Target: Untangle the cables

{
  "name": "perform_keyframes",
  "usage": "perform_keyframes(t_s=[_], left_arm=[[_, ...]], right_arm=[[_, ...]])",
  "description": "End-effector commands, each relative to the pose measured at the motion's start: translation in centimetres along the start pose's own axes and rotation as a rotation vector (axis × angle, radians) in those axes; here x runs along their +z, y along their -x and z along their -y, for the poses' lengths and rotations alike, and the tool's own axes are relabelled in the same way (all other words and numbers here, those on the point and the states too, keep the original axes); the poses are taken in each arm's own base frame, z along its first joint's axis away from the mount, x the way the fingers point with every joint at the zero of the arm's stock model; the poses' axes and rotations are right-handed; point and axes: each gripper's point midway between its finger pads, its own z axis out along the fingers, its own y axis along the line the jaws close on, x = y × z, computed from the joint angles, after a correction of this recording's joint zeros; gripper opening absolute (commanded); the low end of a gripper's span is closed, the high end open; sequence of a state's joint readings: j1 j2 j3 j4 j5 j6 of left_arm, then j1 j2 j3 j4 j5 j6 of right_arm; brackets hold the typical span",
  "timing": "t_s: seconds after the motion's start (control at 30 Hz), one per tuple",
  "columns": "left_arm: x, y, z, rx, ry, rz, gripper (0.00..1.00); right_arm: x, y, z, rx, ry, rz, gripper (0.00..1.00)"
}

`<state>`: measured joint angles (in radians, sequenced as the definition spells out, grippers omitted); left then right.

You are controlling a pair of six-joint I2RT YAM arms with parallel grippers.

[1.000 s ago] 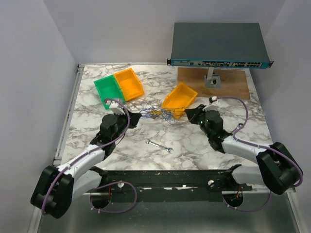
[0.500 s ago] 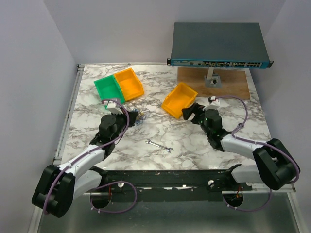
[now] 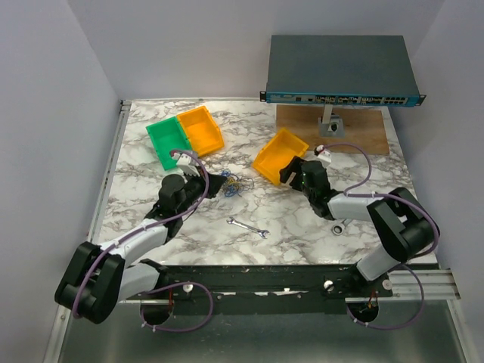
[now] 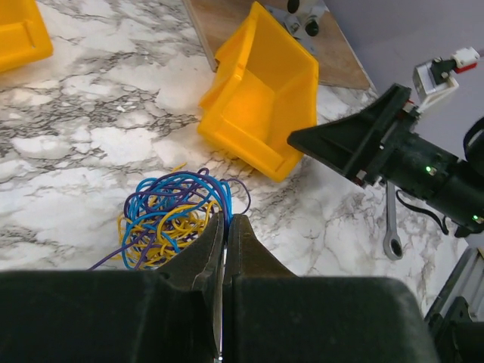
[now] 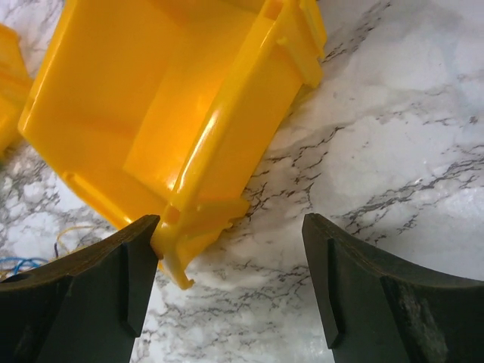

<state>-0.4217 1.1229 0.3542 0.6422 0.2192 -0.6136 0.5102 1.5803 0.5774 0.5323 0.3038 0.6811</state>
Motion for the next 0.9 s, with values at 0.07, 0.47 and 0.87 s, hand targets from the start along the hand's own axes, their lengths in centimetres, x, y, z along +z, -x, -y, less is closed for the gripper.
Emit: perform_keyframes(t_s=[0.07,0.47,0.87], left_arm=[[0.9,1.2,3.3,0.028,-0.148,-0.003,0.0],[1.2,0.5,5.8,0.047,-0.275,-0.048,0.0],[-0.6,0.0,11.4,0.109,-0.618,-0.068,0.0]], right_arm=[[0.5,2.2,3.5,0.04,-0.231,0.111,0.72],[-2.3,4.3,0.7,-0.141,-0.056,0.105,0.8],[-12.6,1.6,-10.7,-0.321,0.854,0.115,0.82]])
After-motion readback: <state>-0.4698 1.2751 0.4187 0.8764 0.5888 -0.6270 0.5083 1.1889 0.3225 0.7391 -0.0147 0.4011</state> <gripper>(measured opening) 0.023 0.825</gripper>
